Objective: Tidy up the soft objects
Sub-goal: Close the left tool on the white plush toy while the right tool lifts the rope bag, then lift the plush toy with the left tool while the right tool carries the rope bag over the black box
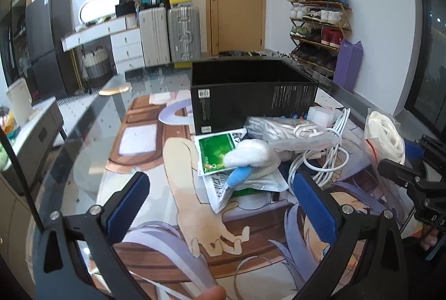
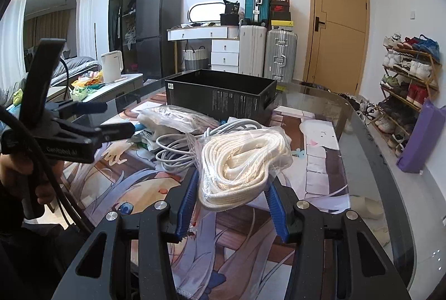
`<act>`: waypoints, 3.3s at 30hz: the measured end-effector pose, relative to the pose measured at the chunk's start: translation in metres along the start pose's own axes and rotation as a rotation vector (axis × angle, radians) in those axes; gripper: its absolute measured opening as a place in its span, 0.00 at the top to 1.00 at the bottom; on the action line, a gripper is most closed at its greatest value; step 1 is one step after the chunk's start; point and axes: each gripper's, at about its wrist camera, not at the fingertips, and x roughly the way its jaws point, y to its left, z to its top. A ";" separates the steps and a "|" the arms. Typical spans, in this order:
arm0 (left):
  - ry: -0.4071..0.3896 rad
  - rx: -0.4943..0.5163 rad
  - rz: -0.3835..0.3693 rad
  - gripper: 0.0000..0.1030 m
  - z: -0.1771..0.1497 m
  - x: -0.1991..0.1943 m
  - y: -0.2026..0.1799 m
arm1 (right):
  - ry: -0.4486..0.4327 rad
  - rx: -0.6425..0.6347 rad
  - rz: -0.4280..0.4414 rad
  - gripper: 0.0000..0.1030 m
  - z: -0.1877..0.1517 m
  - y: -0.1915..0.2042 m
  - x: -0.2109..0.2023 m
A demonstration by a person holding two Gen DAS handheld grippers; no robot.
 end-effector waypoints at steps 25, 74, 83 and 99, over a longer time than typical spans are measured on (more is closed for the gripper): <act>0.120 0.028 -0.046 0.24 0.017 0.037 -0.015 | -0.011 -0.027 0.039 0.54 0.011 0.010 0.003; -0.043 -0.036 -0.172 0.62 0.018 -0.052 -0.005 | -0.093 -0.050 0.053 0.54 0.039 0.013 -0.014; -0.108 -0.025 -0.153 0.62 0.030 -0.059 -0.004 | -0.107 -0.042 0.077 0.54 0.052 0.010 -0.013; -0.163 -0.055 -0.141 0.62 0.072 -0.036 0.010 | -0.104 -0.026 0.120 0.54 0.092 -0.010 0.008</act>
